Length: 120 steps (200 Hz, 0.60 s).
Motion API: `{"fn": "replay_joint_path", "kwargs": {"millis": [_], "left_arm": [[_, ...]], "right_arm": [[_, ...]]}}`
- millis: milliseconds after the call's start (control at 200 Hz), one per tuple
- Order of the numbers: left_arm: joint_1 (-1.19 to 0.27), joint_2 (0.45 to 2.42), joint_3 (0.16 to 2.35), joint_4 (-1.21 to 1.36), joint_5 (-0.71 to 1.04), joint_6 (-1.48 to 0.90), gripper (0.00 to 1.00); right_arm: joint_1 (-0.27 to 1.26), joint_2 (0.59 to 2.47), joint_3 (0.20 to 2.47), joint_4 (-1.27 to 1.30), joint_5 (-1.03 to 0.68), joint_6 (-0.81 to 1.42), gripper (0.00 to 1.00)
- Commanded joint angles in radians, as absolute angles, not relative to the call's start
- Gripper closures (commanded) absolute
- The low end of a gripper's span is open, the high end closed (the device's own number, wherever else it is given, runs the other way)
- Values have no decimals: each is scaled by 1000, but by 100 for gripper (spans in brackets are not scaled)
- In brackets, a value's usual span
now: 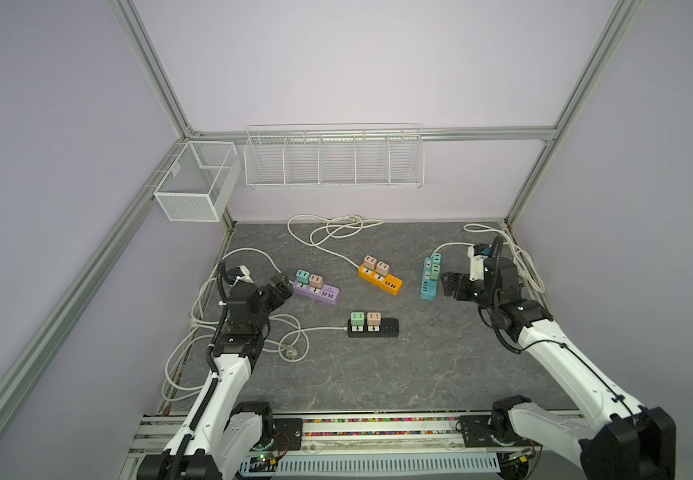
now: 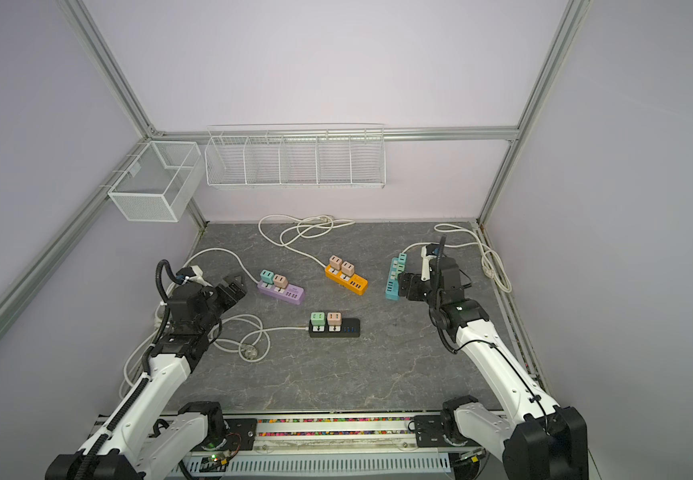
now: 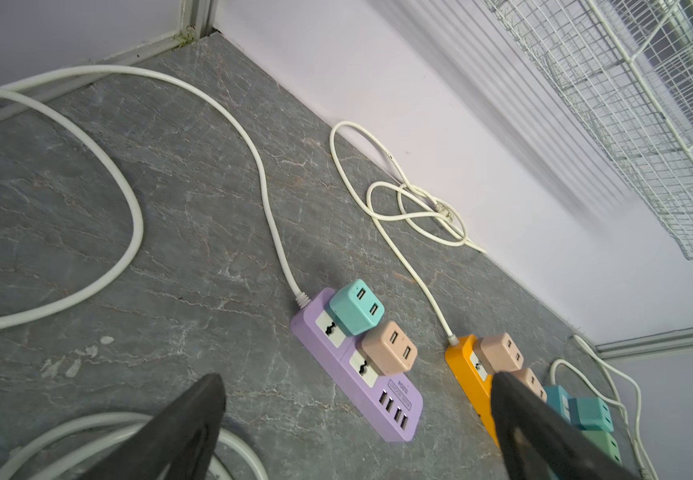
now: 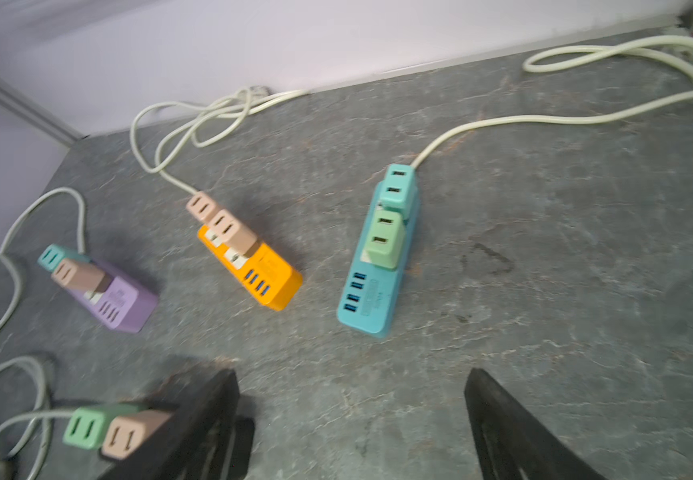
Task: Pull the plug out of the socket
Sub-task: 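Move both grippers toward the purple power strip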
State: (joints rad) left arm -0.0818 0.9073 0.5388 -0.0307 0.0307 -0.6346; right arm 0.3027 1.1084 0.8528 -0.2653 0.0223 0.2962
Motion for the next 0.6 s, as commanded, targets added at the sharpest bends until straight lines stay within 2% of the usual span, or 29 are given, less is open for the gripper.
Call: {"fn": "replay_joint_path", "kwargs": {"millis": [0,145,595], "left_arm": [[-142,878,566,-117,39,-669,1],[-226,878,568,-167,14,-677,1],[-270,920,605,-229,74,-751,1]], "right_arm": [[379,1163,916,-334,-6,222,12],[481,1259,975,-351,-14,181,12],[712,1670,1285,-396,-106,21,11]]}}
